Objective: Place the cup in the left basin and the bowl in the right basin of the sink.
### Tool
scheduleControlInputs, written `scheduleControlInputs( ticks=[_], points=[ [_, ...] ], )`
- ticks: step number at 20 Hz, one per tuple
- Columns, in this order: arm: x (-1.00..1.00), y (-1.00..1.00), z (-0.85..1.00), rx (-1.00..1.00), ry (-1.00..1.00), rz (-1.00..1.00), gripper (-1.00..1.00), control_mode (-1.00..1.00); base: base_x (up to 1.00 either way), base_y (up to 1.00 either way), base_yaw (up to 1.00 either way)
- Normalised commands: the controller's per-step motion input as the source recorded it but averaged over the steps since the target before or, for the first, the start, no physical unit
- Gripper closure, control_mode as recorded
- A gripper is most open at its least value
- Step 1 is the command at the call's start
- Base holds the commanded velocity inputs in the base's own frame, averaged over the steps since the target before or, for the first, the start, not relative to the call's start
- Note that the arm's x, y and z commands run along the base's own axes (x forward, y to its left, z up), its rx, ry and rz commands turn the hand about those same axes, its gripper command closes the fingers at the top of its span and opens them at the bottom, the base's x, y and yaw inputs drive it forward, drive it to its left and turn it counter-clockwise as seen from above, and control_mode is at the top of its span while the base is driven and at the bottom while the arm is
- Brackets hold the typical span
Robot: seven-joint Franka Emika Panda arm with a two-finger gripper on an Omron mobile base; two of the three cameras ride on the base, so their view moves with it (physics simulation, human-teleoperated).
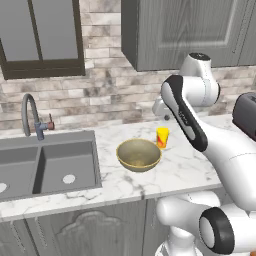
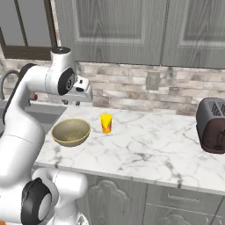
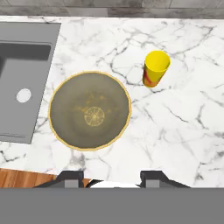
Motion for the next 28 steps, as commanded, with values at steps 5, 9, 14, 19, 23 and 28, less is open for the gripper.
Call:
scheduleControlInputs(
  ticks=[5, 9, 14, 19, 23, 28],
  points=[
    [-0.12, 0.0, 0.0, 0.0, 0.0, 0.0, -1.0, -1.0, 0.0, 0.0, 0.0],
    [-0.3, 0.0, -0.08, 0.0, 0.0, 0.0, -1.0, -1.0, 0.0, 0.0, 0.0],
    [-0.31, 0.0, -0.27, 0.0, 0.0, 0.0, -1.0, -1.0, 0.0, 0.0, 0.0],
    [-0.12, 0.0, -0.4, 0.0, 0.0, 0.0, -1.0, -1.0, 0.0, 0.0, 0.0],
    [0.0, 0.0, -0.39, 0.0, 0.0, 0.0, -1.0, -1.0, 0.0, 0.0, 0.0],
    [0.0, 0.0, -0.39, 0.0, 0.0, 0.0, -1.0, -1.0, 0.0, 0.0, 0.0]
  ],
)
